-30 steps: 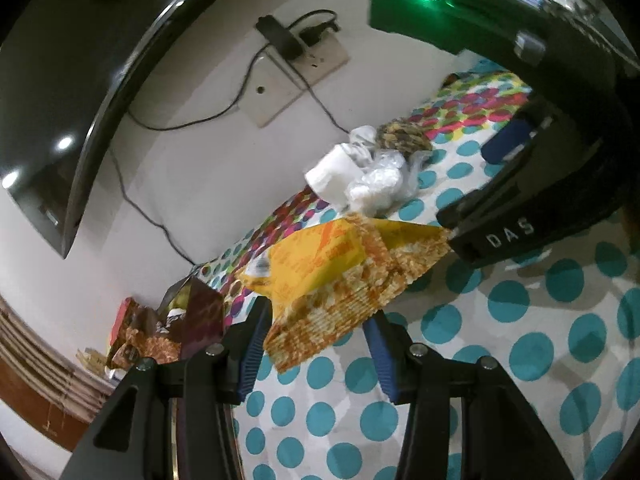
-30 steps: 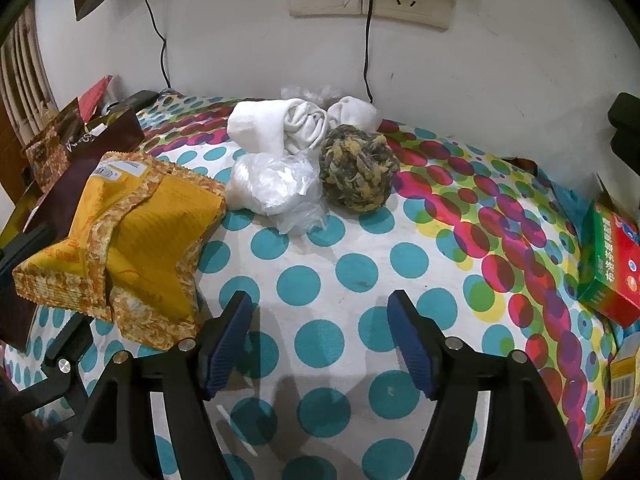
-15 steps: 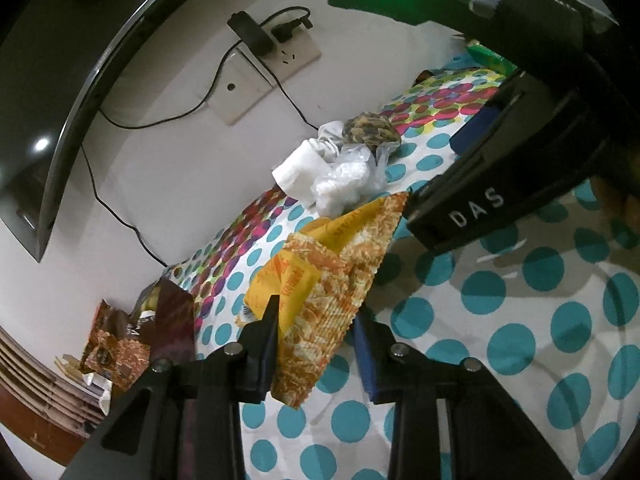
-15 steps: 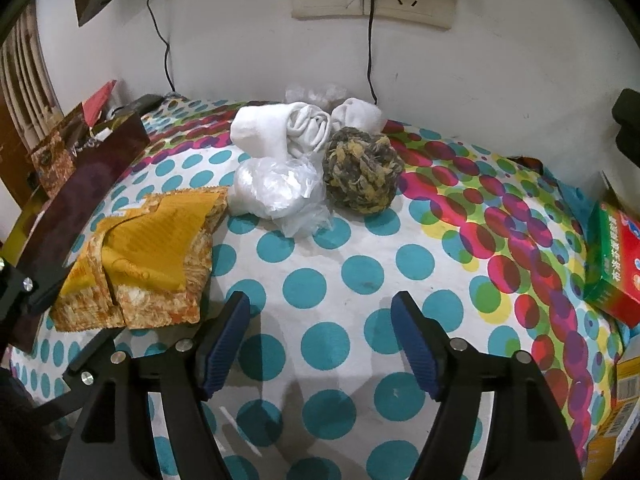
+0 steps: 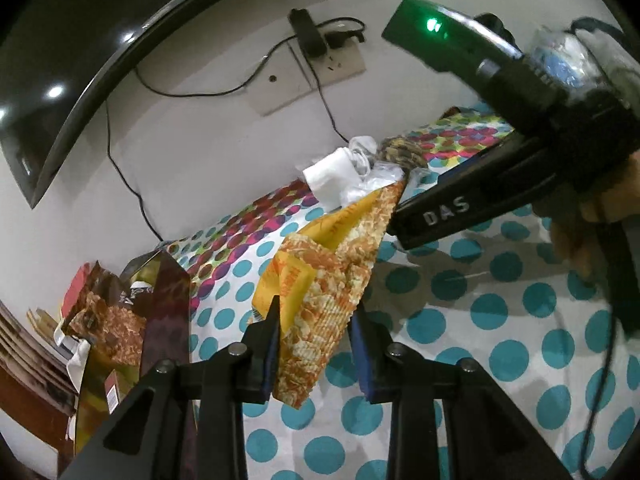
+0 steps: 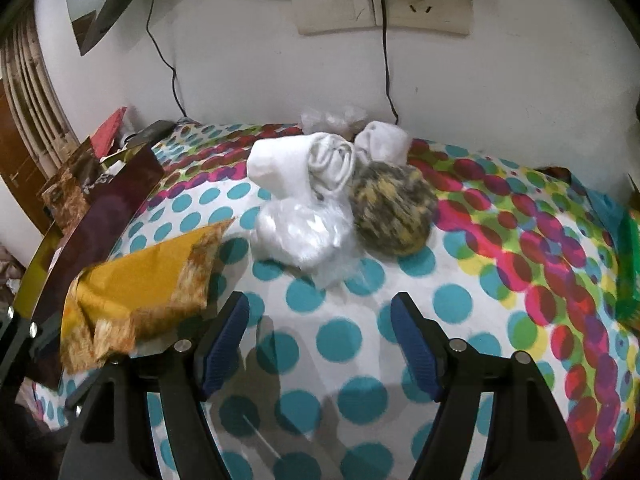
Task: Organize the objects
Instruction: 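Grasp the clear plastic bag with the right gripper while the left holds the yellow chip bag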
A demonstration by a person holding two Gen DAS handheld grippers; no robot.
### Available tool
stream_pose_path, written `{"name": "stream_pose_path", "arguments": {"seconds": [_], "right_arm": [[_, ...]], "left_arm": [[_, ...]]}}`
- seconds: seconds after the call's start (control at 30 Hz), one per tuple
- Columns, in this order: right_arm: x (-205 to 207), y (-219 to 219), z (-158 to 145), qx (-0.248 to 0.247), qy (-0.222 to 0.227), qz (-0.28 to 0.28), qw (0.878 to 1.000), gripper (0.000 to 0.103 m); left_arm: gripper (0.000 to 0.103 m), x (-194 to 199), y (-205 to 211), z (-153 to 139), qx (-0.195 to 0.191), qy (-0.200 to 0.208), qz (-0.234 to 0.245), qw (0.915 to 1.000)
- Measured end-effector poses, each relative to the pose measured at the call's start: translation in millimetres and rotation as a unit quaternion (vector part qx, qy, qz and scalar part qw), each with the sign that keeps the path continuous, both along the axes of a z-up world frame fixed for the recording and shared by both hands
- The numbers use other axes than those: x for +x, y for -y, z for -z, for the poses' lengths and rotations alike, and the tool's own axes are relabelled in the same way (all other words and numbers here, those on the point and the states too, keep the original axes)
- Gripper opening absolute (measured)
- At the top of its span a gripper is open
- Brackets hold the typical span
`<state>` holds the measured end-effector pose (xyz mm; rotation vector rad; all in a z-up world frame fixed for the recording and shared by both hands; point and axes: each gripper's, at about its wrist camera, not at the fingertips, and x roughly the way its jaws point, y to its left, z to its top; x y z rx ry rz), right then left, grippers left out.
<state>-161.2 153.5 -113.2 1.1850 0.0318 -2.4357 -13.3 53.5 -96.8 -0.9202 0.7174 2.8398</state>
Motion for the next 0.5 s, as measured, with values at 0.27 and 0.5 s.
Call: {"name": "stream_pose_path", "arguments": {"seconds": [0.27,0.5], "right_arm": [[-23,23,2,-0.003,0.006,0.002,1.000,0.071],[-33,36,4,0.009,0.003,0.002,1.000,0.049]], "left_arm": [[0.030,-4,20,-7,0.052,0.000,-0.031,0.9982],[0.030,-3,26,-10,0.072,-0.003,-0.036,0.9967]]}}
